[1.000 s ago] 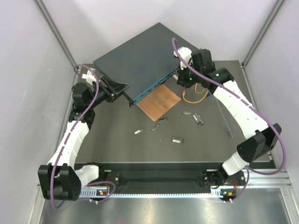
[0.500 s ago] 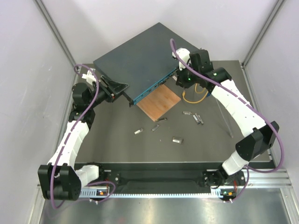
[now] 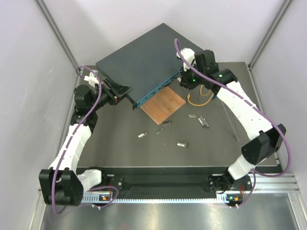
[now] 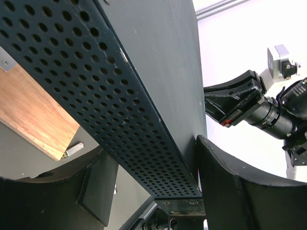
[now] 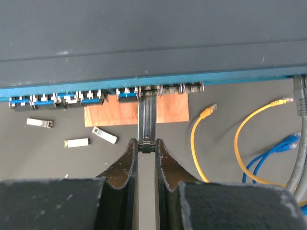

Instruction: Insert the plug into the switch port

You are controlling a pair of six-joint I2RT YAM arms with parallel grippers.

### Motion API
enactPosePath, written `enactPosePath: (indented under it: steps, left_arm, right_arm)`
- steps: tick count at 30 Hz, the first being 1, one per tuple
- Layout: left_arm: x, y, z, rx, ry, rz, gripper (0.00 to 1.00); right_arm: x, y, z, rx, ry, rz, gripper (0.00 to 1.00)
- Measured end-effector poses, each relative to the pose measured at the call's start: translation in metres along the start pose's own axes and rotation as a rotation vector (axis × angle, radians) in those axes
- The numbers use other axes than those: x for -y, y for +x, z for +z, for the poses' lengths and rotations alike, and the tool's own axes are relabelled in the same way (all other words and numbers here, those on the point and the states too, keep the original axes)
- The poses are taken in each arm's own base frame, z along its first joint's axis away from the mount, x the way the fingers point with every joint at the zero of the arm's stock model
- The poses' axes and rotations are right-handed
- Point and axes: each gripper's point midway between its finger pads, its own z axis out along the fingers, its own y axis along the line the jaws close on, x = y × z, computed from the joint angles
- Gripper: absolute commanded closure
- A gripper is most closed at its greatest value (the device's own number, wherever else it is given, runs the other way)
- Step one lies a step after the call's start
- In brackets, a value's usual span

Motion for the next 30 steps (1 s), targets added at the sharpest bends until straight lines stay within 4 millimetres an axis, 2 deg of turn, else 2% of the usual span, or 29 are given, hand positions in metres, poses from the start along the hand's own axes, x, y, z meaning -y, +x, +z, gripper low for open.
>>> enactPosePath:
  steps: [30]
  left_arm:
    - [-0.001,0.0,0.001,-0.001,-0.001,-0.002,1.0]
  right_arm:
    - [0.0,-0.019,0.021,0.022,-0.025,0.006,1.0]
